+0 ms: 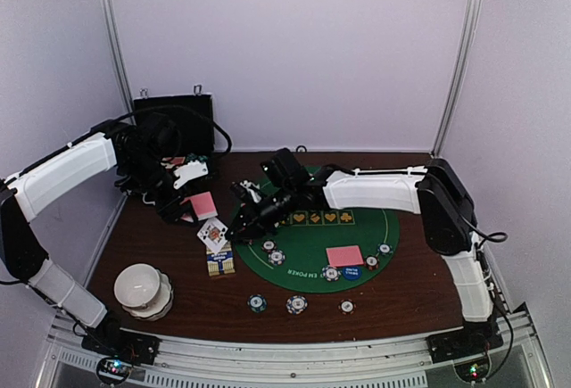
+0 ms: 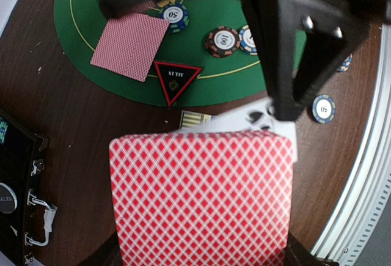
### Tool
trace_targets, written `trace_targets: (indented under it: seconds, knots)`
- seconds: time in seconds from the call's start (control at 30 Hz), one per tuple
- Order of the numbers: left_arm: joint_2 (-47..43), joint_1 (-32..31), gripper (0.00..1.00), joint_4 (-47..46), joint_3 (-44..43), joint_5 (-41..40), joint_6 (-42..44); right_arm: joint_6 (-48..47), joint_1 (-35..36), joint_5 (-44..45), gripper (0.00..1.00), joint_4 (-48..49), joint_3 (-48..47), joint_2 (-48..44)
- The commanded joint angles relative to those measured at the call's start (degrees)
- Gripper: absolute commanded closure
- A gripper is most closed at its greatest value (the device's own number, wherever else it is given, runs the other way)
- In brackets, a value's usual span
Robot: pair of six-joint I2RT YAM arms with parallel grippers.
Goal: Distribute texas hold em gaming equipment
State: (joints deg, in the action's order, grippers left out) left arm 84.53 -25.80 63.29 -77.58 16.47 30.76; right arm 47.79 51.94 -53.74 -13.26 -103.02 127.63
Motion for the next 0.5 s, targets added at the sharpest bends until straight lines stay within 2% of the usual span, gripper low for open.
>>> trace_targets:
  seconds: [0.0, 0.07, 0.13, 0.27, 0.4, 0.43, 0.47]
  knots:
    - [-1.21, 0.4, 1.0, 0.19, -2.31, 0.46, 0.79, -3.41, 3.43, -1.78, 0.99, -6.0, -0.17, 4.04]
    - [-1.34, 0.4, 1.0, 0.31, -2.38, 0.58, 0.79, -4.23, 3.93, -1.92, 0.96, -7.61, -1.57, 5.59]
    - [-1.45, 0.4, 1.0, 0.43, -2.4, 0.57, 0.79, -5.34, 4.07, -1.46, 0.86, -9.18, -2.69, 6.19]
    - [-1.39, 0.4, 1.0, 0.61, -2.57, 0.67, 0.79, -10.97, 3.95, 1.6, 0.58, -16.57, -4.85, 5.18]
    - [-1.16, 0.4, 1.0, 0.62, -2.66, 1.15, 0.79, -14.42, 3.19, 6.25, 0.07, -20.03, -3.71, 1.43]
    - [-1.08, 0.4, 1.0, 0.61, -2.66, 1.23, 0.79, -14.48, 2.9, 6.94, 0.01, -19.69, -2.73, 0.26]
    - [-1.12, 0.41, 1.0, 0.62, -2.6, 1.32, 0.77, -14.07, 2.47, 7.7, 0.01, -19.03, -1.73, -0.9]
